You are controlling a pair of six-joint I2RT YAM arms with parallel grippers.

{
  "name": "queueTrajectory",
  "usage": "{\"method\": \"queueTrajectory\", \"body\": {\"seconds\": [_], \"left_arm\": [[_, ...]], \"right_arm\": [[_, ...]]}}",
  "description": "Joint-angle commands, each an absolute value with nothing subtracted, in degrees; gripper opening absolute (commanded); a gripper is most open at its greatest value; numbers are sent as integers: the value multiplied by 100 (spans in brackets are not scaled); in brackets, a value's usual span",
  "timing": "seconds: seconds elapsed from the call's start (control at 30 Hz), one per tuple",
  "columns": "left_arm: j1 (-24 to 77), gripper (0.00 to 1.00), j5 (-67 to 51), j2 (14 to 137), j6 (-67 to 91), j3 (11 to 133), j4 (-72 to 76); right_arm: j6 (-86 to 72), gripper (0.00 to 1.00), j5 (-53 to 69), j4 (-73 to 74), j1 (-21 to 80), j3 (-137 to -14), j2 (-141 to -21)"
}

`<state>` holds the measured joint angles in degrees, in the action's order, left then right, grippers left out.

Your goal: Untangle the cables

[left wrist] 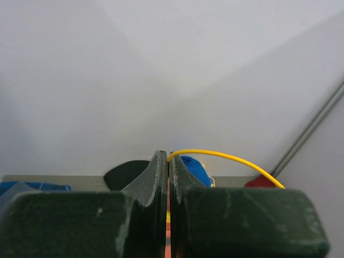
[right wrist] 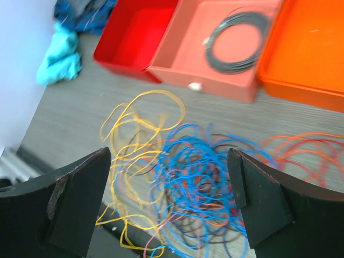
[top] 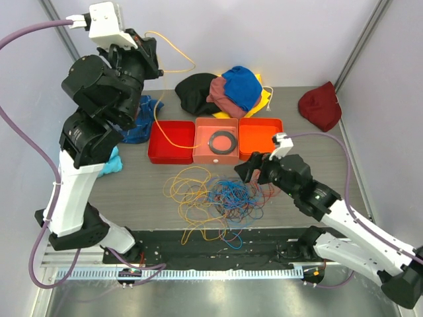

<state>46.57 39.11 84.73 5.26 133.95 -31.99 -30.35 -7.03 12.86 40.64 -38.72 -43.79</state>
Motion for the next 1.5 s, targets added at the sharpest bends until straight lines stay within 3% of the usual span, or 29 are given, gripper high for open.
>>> {"method": "queueTrajectory", "body": {"seconds": [0.0, 0.1, 0.27, 0.43, 0.57, 1.07, 1.47], "left_arm": [[4868, 0, 3393, 8569, 747, 13377, -3269], [4974, 0, 3375, 8473, 773, 13158, -3261], [4992, 0, 3936, 8472, 440, 12955, -3042], [4983, 0, 5349, 8692, -411, 12525, -2524], [4774, 0, 5651, 8903, -502, 12322, -2206], [2893, 0, 5019, 9773, 1116, 12006, -3023], [2646, 0, 4799, 9896, 1450, 11154, -3076]], "right_arm": [[-3042, 99, -79, 483, 4620, -4209, -5007], [-2909, 99, -629, 510, 5218, -4377, -5421], [-3207, 99, -1001, 413, 5317, -4210, -5441], [-3173, 100, -1869, 860, 5317, -4113, -4670], [-3085, 99, -2293, 1527, 5317, -4104, -4089], [-3208, 99, -2830, 2663, 5309, -4096, -3059], [-3182, 100, -2839, 2593, 5317, -3964, -3182]]}}
